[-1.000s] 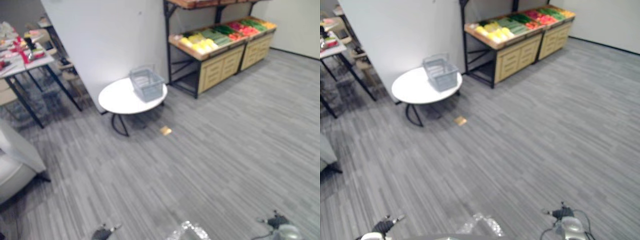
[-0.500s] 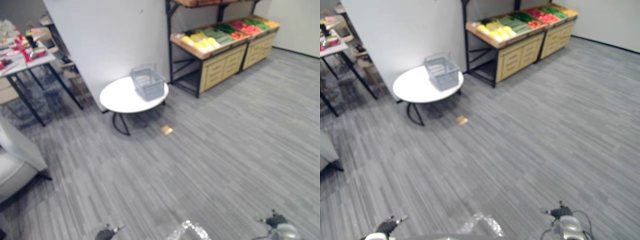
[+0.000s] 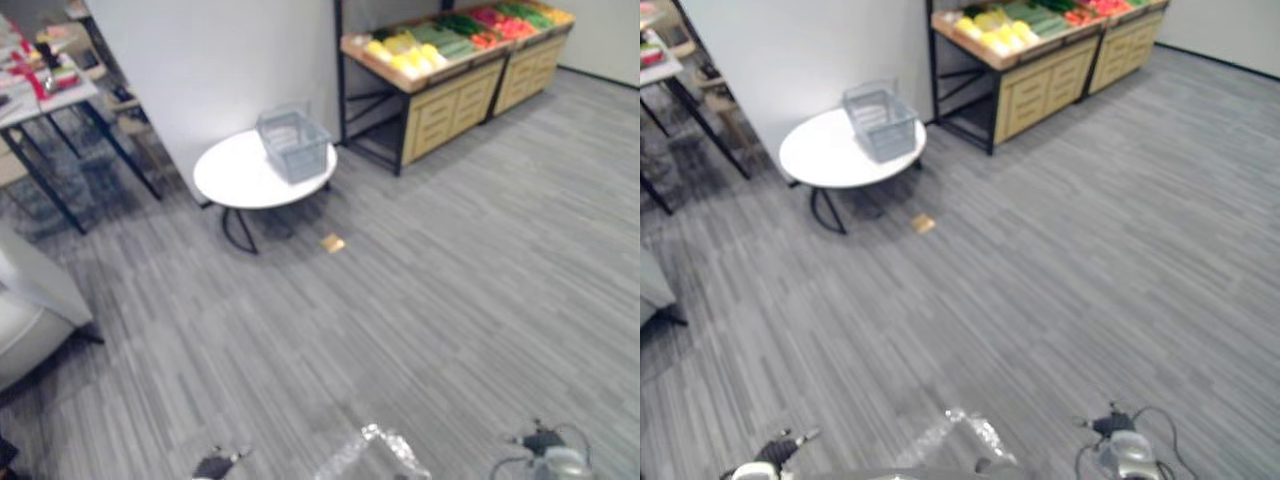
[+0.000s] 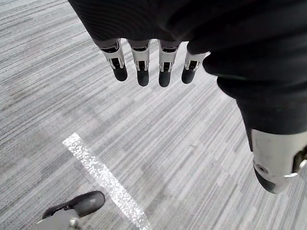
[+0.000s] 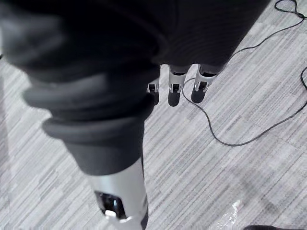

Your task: Pick vegetable in the basket

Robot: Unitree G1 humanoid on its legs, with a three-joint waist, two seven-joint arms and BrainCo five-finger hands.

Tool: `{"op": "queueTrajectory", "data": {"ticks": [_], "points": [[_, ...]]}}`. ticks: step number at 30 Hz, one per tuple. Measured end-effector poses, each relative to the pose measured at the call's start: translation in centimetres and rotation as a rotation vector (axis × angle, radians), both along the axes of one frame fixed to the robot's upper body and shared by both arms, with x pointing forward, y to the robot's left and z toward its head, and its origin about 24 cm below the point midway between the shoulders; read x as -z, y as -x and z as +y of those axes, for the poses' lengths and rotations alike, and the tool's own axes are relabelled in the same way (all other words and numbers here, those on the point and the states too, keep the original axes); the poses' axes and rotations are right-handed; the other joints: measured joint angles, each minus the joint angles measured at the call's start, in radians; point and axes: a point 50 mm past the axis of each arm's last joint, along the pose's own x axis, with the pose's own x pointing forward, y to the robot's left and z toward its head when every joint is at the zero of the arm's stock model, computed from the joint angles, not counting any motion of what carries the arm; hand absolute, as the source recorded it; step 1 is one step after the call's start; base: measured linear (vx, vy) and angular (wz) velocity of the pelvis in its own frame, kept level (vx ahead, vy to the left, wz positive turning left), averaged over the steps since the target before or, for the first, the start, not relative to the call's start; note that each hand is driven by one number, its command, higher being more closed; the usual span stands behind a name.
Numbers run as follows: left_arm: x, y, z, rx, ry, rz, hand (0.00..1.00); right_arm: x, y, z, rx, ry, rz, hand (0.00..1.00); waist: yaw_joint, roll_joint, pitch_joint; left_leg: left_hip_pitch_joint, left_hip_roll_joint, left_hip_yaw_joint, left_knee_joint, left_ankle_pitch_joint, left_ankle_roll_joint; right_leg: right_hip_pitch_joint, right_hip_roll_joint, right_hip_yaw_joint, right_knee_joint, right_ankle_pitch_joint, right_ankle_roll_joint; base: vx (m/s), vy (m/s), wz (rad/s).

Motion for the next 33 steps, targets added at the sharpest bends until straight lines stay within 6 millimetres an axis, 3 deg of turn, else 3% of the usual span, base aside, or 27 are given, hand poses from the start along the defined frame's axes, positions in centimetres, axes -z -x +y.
{"op": "queueTrajectory", "data": {"ticks": [1, 3, 4, 6, 7, 9, 10, 12, 13, 14, 15, 16, 17, 18, 19, 20, 21, 23, 24, 25, 27, 28, 29, 30, 31, 32, 33], "points": [[-0.1, -0.3, -0.1, 0.003, 0.000, -0.011, 0.00, 0.1, 0.0, 0.3, -0.003, -0.008, 0.002, 0.00, 0.001, -0.001, 0.002, -0.051, 0.025, 0.014, 0.111, -0.002, 0.001, -0.001, 0.005, 0.001, 0.004, -0.006, -0.007, -0.02, -0.114, -0.08], [-0.3, -1.0, -0.6, 0.010, 0.006, -0.050, 0.00, -0.1, -0.6, 1.0, -0.024, -0.010, -0.030, 0.00, 0.016, 0.006, 0.032, -0.228, 0.140, 0.031, 0.503, 0.059, 0.049, 0.022, 0.044, 0.028, 0.037, -0.037, -0.039, 0.06, -0.083, -0.33], [-0.2, -0.9, -0.8, 0.008, 0.013, -0.047, 0.00, -0.2, -0.9, 1.1, -0.030, -0.008, -0.040, 0.00, 0.020, 0.008, 0.033, -0.247, 0.148, 0.028, 0.536, 0.048, 0.043, 0.027, 0.045, 0.041, 0.050, -0.046, -0.041, 0.16, -0.031, -0.50], [0.1, -1.0, -1.7, 0.012, 0.034, -0.049, 0.00, -0.7, -1.7, 0.9, -0.039, 0.004, -0.076, 0.00, 0.033, 0.010, 0.033, -0.291, 0.142, 0.019, 0.491, 0.021, 0.040, 0.033, 0.035, 0.078, 0.056, -0.060, -0.042, 0.18, 0.013, -0.52], [0.1, -1.1, -1.9, 0.017, 0.040, -0.050, 0.00, -1.0, -2.5, 1.0, -0.047, 0.005, -0.094, 0.00, 0.039, 0.012, 0.033, -0.317, 0.132, 0.021, 0.378, 0.023, 0.040, 0.033, 0.025, 0.105, 0.048, -0.063, -0.041, 0.24, 0.081, -0.57], [0.2, -1.1, -2.1, 0.021, 0.045, -0.050, 0.00, -1.1, -2.8, 0.9, -0.061, 0.012, -0.097, 0.00, 0.053, 0.008, 0.033, -0.327, 0.093, 0.018, 0.105, 0.077, 0.025, 0.032, -0.004, 0.131, 0.031, -0.073, -0.028, 0.29, 0.106, -0.49], [0.3, -1.0, -2.3, 0.014, 0.056, -0.050, 0.00, -1.3, -2.8, 0.7, -0.073, 0.024, -0.093, 0.00, 0.060, 0.017, 0.030, -0.327, 0.078, 0.017, -0.094, 0.149, 0.011, 0.034, -0.014, 0.151, 0.014, -0.084, -0.014, 0.35, 0.146, -0.33], [0.5, 0.0, -2.4, 0.010, 0.061, -0.027, 0.00, -1.3, -2.7, 0.3, -0.076, 0.035, -0.087, 0.00, 0.064, 0.047, 0.026, -0.327, 0.078, 0.003, -0.238, 0.200, 0.010, 0.070, -0.016, 0.168, 0.002, -0.130, 0.008, 0.47, 0.238, -0.30], [0.6, 0.5, -2.3, 0.006, 0.060, -0.015, 0.00, -1.3, -2.6, 0.4, -0.082, 0.033, -0.081, 0.00, 0.064, 0.046, 0.024, -0.326, 0.073, -0.001, -0.231, 0.229, 0.022, 0.078, -0.025, 0.172, 0.011, -0.155, 0.015, 0.51, 0.278, -0.32], [0.8, 1.9, -2.1, -0.003, 0.056, 0.019, 0.00, -0.8, -2.1, 1.0, -0.113, 0.023, -0.053, 0.00, 0.072, 0.012, -0.001, -0.311, 0.026, 0.001, -0.191, 0.275, 0.045, 0.077, -0.079, 0.184, 0.091, -0.219, 0.005, 0.53, 0.246, -0.33], [0.9, 2.3, -2.2, -0.004, 0.059, 0.029, 0.00, -0.6, -1.8, 1.1, -0.120, 0.019, -0.043, 0.00, 0.079, -0.002, -0.013, -0.310, 0.012, 0.005, -0.181, 0.279, 0.051, 0.053, -0.092, 0.189, 0.153, -0.231, -0.002, 0.56, 0.225, -0.42], [1.0, 2.6, -2.3, -0.005, 0.061, 0.038, 0.00, -0.4, -1.6, 1.4, -0.130, 0.012, -0.040, 0.00, 0.086, -0.019, -0.023, -0.294, -0.010, 0.012, -0.179, 0.264, 0.073, 0.003, -0.105, 0.193, 0.274, -0.227, 0.023, 0.58, 0.208, -0.21], [1.0, 2.9, -2.0, -0.007, 0.057, 0.051, 0.00, -0.3, -1.9, 1.8, -0.136, 0.002, -0.048, 0.00, 0.083, -0.039, -0.018, -0.250, -0.038, 0.014, -0.182, 0.239, 0.101, -0.059, -0.118, 0.192, 0.475, -0.186, 0.111, 0.59, 0.220, 0.10], [0.9, 3.0, -1.5, -0.005, 0.046, 0.059, 0.00, 0.0, -1.7, 2.3, -0.137, -0.014, -0.036, 0.00, 0.065, -0.058, -0.017, -0.185, -0.065, -0.002, -0.187, 0.206, 0.119, -0.123, -0.125, 0.196, 0.690, -0.091, 0.261, 0.69, 0.245, 0.34], [0.9, 2.9, -1.3, 0.001, 0.039, 0.059, 0.00, 0.1, -1.6, 2.5, -0.148, -0.015, -0.029, 0.00, 0.056, -0.060, -0.016, -0.151, -0.070, -0.013, -0.188, 0.189, 0.126, -0.151, -0.129, 0.192, 0.789, -0.071, 0.290, 0.66, 0.203, 0.44], [0.7, 2.6, -1.2, 0.020, 0.031, 0.052, 0.00, 0.1, -1.8, 2.7, -0.171, -0.013, -0.027, 0.00, 0.054, -0.053, -0.012, -0.081, -0.070, -0.028, -0.193, 0.157, 0.132, -0.204, -0.135, 0.146, 0.934, -0.088, 0.251, 0.43, 0.112, 0.30], [0.6, 2.4, -1.1, 0.027, 0.027, 0.043, 0.00, 0.1, -2.0, 2.9, -0.185, -0.011, -0.028, 0.00, 0.053, -0.047, -0.010, -0.046, -0.067, -0.034, -0.204, 0.140, 0.134, -0.229, -0.149, 0.105, 0.965, -0.105, 0.213, 0.49, 0.090, 0.34], [0.0, 0.4, -0.7, 0.051, 0.008, -0.005, 0.00, -0.2, -2.8, 3.3, -0.232, -0.002, -0.044, 0.00, 0.047, -0.021, -0.002, 0.066, -0.048, -0.086, -0.249, 0.105, 0.132, -0.313, -0.194, -0.065, 0.878, -0.176, 0.090, 0.48, 0.031, 0.54], [-0.1, -0.1, -0.5, 0.047, 0.007, -0.022, 0.00, -0.4, -3.1, 3.4, -0.241, 0.002, -0.054, 0.00, 0.040, -0.015, 0.000, 0.084, -0.040, -0.108, -0.256, 0.095, 0.126, -0.327, -0.189, -0.093, 0.810, -0.185, 0.077, 0.49, -0.084, 0.77], [-0.5, -0.8, -0.3, 0.037, 0.006, -0.056, 0.00, -0.9, -4.0, 3.4, -0.250, 0.012, -0.082, 0.00, 0.029, -0.006, 0.005, 0.113, -0.017, -0.141, -0.264, 0.074, 0.114, -0.364, -0.166, -0.115, 0.648, -0.184, 0.073, 0.49, -0.151, 0.78], [-0.7, -1.4, -0.2, 0.037, 0.002, -0.075, 0.00, -1.8, -5.1, 2.9, -0.259, 0.038, -0.125, 0.00, 0.022, -0.005, 0.007, 0.149, 0.004, -0.183, -0.282, 0.046, 0.089, -0.407, -0.134, -0.070, 0.307, -0.083, 0.101, 0.55, -0.207, 0.76], [-0.8, -1.6, 0.1, 0.027, -0.003, -0.081, 0.00, -2.5, -5.8, 2.5, -0.265, 0.061, -0.160, 0.00, 0.015, -0.026, 0.011, 0.170, -0.004, -0.213, -0.294, 0.026, 0.067, -0.423, -0.147, -0.019, 0.114, -0.004, 0.130, 0.51, -0.278, 0.87], [-0.8, -1.3, 0.4, 0.011, -0.008, -0.077, 0.00, -3.4, -6.6, 2.2, -0.275, 0.085, -0.198, 0.00, 0.010, -0.055, 0.016, 0.198, -0.019, -0.237, -0.287, -0.011, 0.047, -0.453, -0.178, 0.031, 0.072, 0.018, 0.160, 0.66, -0.405, 1.00], [-0.7, -0.6, 0.6, -0.015, -0.008, -0.066, 0.00, -4.0, -7.0, 1.9, -0.283, 0.103, -0.223, 0.00, 0.004, -0.070, 0.011, 0.223, -0.020, -0.263, -0.273, -0.051, 0.031, -0.457, -0.186, 0.054, 0.084, 0.049, 0.155, 0.59, -0.399, 0.80], [-0.5, -0.4, 0.3, -0.028, 0.002, -0.062, 0.00, -4.6, -7.5, 1.5, -0.289, 0.125, -0.244, 0.00, 0.001, -0.057, 0.012, 0.231, 0.002, -0.278, -0.252, -0.083, 0.023, -0.456, -0.174, 0.058, 0.123, 0.115, 0.163, 0.66, -0.412, 0.68], [-0.1, 0.1, -0.3, -0.036, 0.021, -0.050, 0.00, -6.1, -8.3, 0.6, -0.300, 0.174, -0.290, 0.00, 0.003, -0.010, 0.004, 0.225, 0.044, -0.298, -0.188, -0.111, 0.007, -0.460, -0.136, 0.043, 0.191, 0.140, 0.170, 0.66, -0.403, 0.71], [0.1, 0.7, -0.4, -0.050, 0.027, -0.038, 0.00, -7.4, -9.4, 0.2, -0.325, 0.223, -0.336, 0.00, 0.006, 0.016, 0.000, 0.170, 0.076, -0.305, -0.057, -0.108, 0.005, -0.454, -0.122, 0.014, 0.235, 0.151, 0.153, 0.63, -0.398, 0.71]]}}
